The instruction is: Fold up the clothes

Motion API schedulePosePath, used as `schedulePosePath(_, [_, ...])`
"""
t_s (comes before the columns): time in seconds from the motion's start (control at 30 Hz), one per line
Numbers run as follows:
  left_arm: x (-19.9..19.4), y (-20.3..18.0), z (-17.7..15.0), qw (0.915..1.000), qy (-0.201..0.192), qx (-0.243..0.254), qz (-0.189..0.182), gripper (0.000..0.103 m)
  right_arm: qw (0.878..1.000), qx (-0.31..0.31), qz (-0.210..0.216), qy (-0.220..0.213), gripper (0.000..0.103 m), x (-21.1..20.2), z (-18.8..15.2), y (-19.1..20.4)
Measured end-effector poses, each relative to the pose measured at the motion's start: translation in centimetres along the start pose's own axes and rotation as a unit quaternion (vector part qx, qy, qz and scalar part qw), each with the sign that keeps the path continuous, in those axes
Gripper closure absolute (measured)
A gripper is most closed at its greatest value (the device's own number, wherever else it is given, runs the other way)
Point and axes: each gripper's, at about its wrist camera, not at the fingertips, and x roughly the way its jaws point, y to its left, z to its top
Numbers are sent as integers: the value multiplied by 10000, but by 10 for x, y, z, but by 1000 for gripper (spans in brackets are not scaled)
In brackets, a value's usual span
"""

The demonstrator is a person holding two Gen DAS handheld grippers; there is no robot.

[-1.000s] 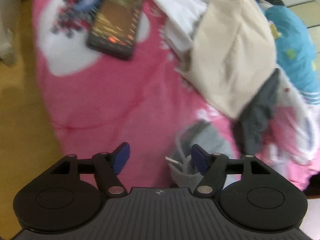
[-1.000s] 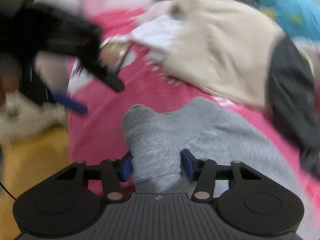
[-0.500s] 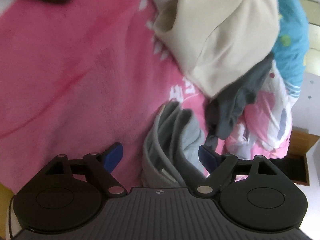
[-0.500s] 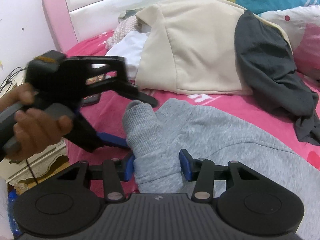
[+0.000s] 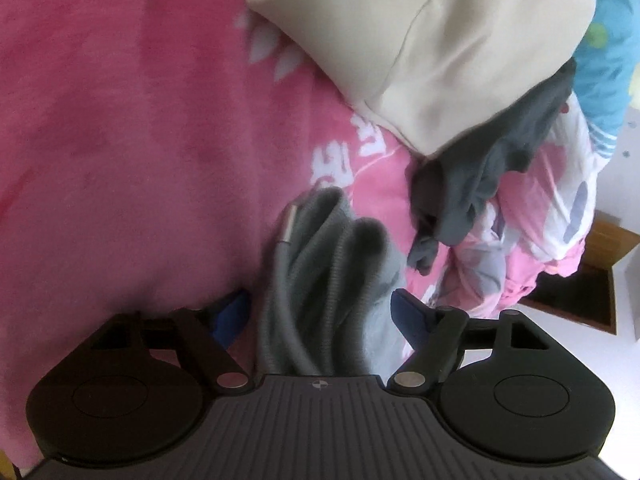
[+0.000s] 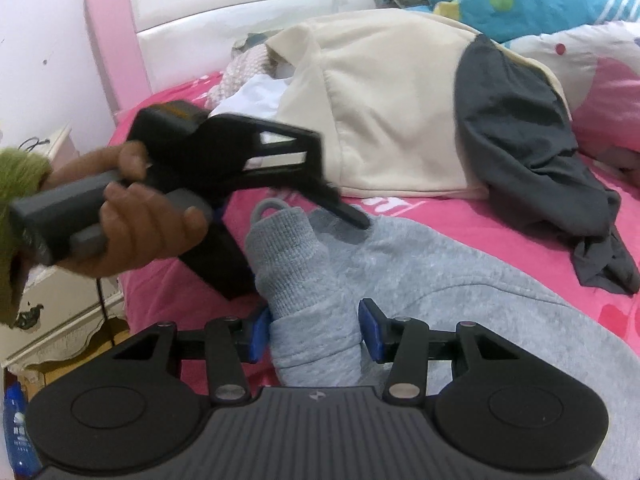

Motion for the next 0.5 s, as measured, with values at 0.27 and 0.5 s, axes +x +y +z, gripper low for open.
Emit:
schedulePosePath(0.27, [3,-5,-7,9994,-81,260,212,60,9908,-1329,-92,234,38,20,-7,32])
schedulePosePath(0.5, [-6,-16,-19,9950,-441,703,550,79,9847,-1649,-214,517,51,32,-2,38])
